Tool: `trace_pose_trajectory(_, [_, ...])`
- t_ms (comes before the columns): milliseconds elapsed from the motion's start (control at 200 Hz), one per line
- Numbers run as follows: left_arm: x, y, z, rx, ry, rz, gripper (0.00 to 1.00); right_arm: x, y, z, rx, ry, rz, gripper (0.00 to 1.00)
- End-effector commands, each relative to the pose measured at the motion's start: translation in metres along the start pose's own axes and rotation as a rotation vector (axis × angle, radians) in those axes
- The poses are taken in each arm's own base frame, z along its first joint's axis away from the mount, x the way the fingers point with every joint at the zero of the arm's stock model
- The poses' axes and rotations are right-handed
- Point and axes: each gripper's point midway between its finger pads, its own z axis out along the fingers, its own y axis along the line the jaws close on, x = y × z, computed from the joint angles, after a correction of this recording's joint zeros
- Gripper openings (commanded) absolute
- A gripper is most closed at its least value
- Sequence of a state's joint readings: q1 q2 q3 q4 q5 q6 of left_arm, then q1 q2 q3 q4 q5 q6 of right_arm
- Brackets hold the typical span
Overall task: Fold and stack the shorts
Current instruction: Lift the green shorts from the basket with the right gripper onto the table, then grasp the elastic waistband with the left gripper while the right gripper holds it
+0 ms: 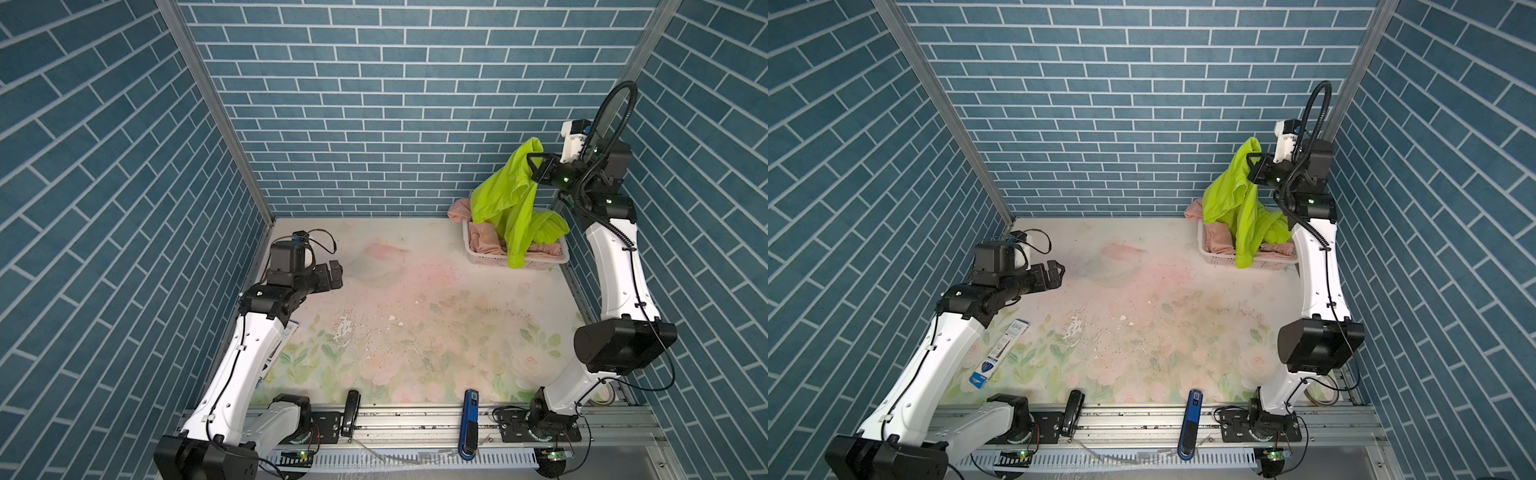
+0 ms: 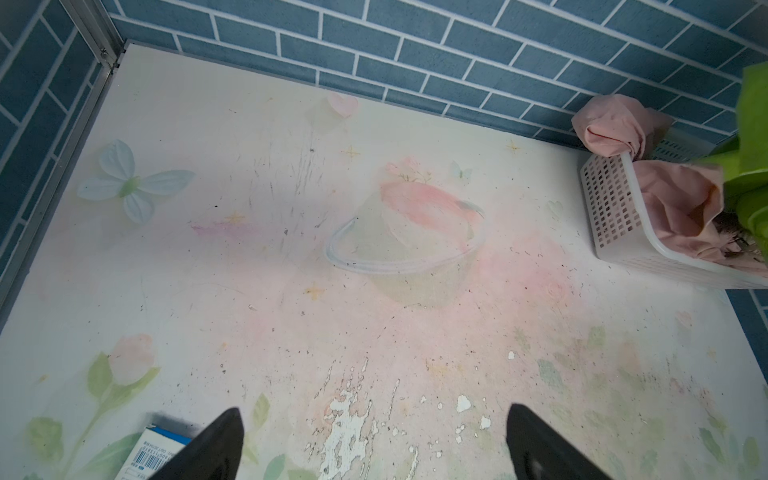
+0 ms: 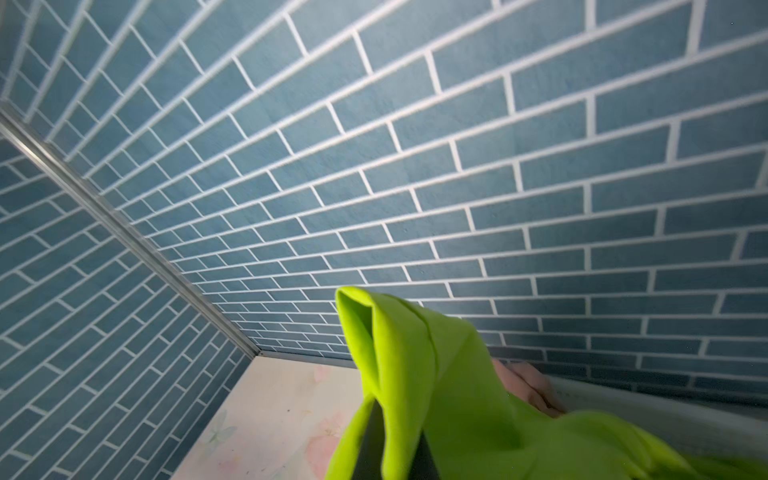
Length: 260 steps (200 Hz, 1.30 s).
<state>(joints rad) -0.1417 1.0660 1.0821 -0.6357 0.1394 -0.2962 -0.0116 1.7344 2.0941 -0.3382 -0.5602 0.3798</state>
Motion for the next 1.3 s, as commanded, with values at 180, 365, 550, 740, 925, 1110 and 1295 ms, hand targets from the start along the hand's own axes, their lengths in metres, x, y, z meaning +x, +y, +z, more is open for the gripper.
trace_pose_trajectory(180, [0.003, 0.000, -0.009, 0.004, -0.011, 0.016, 1.00, -0.030, 0.142, -0.019, -0.384, 0.031, -0.108, 0.00])
trace_pose_trajectory(365, [0.000, 0.002, -0.021, -0.018, -0.024, 0.034, 1.00, -0.020, 0.199, -0.035, -0.509, 0.044, -0.162, 0.00])
trace_pose_trajectory(550, [-0.002, -0.005, -0.032, 0.019, -0.046, 0.041, 1.00, 0.041, 0.244, -0.016, -0.648, 0.189, -0.142, 0.00])
trace_pose_trajectory(740, [-0.004, -0.015, -0.048, 0.068, -0.062, 0.042, 1.00, 0.176, 0.265, 0.051, -0.678, 0.450, -0.133, 0.00])
trace_pose_trajectory(925, [0.007, -0.025, -0.059, 0.133, -0.044, 0.051, 1.00, 0.301, 0.301, 0.109, -0.712, 0.601, -0.177, 0.00])
trace_pose_trajectory(1110, [0.033, -0.007, -0.054, 0.063, 0.015, 0.008, 1.00, 0.352, 0.316, 0.158, -0.752, 0.629, -0.093, 0.02])
trace_pose_trajectory(1295, [0.052, -0.012, -0.031, 0.097, 0.120, -0.041, 1.00, 0.314, 0.294, 0.167, -0.640, 0.532, -0.173, 0.52])
